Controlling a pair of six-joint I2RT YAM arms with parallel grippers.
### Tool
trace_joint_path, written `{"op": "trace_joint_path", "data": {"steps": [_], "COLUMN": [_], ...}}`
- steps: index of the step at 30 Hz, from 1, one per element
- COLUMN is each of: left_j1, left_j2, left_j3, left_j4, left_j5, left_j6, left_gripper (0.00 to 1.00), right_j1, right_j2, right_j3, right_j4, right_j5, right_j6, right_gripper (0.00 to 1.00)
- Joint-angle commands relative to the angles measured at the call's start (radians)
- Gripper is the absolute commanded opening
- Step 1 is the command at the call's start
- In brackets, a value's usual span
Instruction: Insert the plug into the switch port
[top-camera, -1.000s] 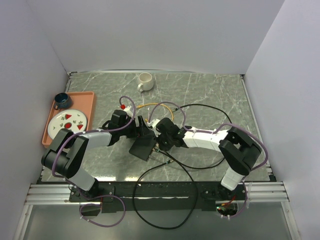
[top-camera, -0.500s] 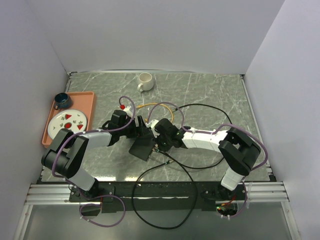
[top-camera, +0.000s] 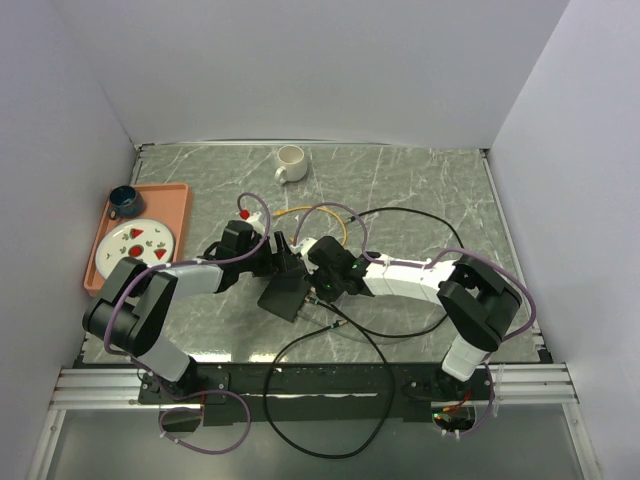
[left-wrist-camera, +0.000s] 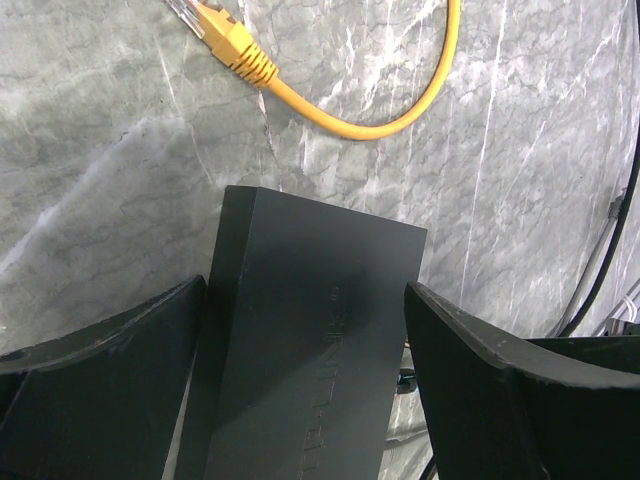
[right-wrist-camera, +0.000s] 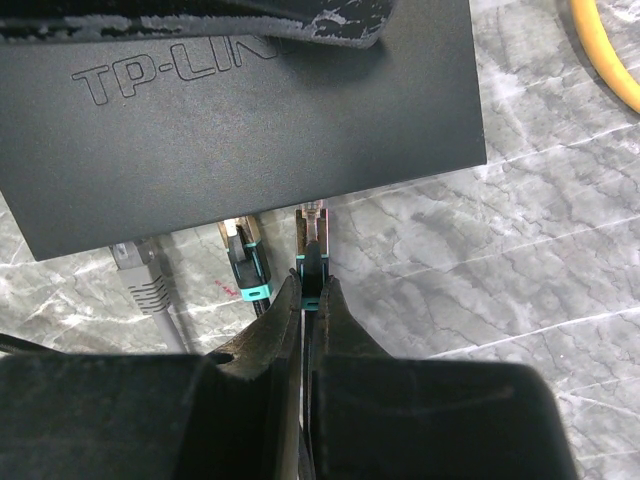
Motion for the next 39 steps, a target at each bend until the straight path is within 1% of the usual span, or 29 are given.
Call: {"op": "trace_joint_path", "data": {"steps": [1,6,12,20,24,28,31,39], "left_j1": [-0.003,-0.005,-0.008,-0.037,-0.057,-0.071,-0.077,-0.098], "left_j2": [-0.001,-0.003,-0.008,0.0,0.012,0.015,0.008,0.0], "left_j3": [-0.021,-0.038,-0.063,-0.067,-0.072,-0.069,-0.072,-0.089], "left_j4": [-0.004,0.015,0.057,0.081,0.095,0.098,0.101,0.121], "left_j5": [0.022,0.047,0.091,0.093,0.099,0.102,0.105,0.116], "left_j6": [-0.009,-0.01,-0.028,-0.045,-0.055,-0.064,-0.071,-0.097], "left_gripper": [0.85,0.81,0.78,0.75,0.71,0.69,0.67,0.66], "right_j1": [0.01,0.012,0.013,0.012,0.013,0.013,0.012,0.012], "right_j2": [-0.02,-0.004,0.025,0.045,0.045,0.049,0.046,0.026], "right_j3": [0.049,0.058,0.108,0.154,0.162,0.168,0.161,0.111], "right_j4": [0.052,0.069,0.071,0.074,0.08,0.094,0.124,0.229], "right_j5": [0.008,0.002,-0.007,0.002,0.01,0.013,0.015,0.028], "right_j6": [0.01,0.018,0.004,0.006,0.004,0.01,0.023,0.052], "right_gripper": [0.0,0.0,0.0,0.0,0.0,0.0,0.0,0.0]}}
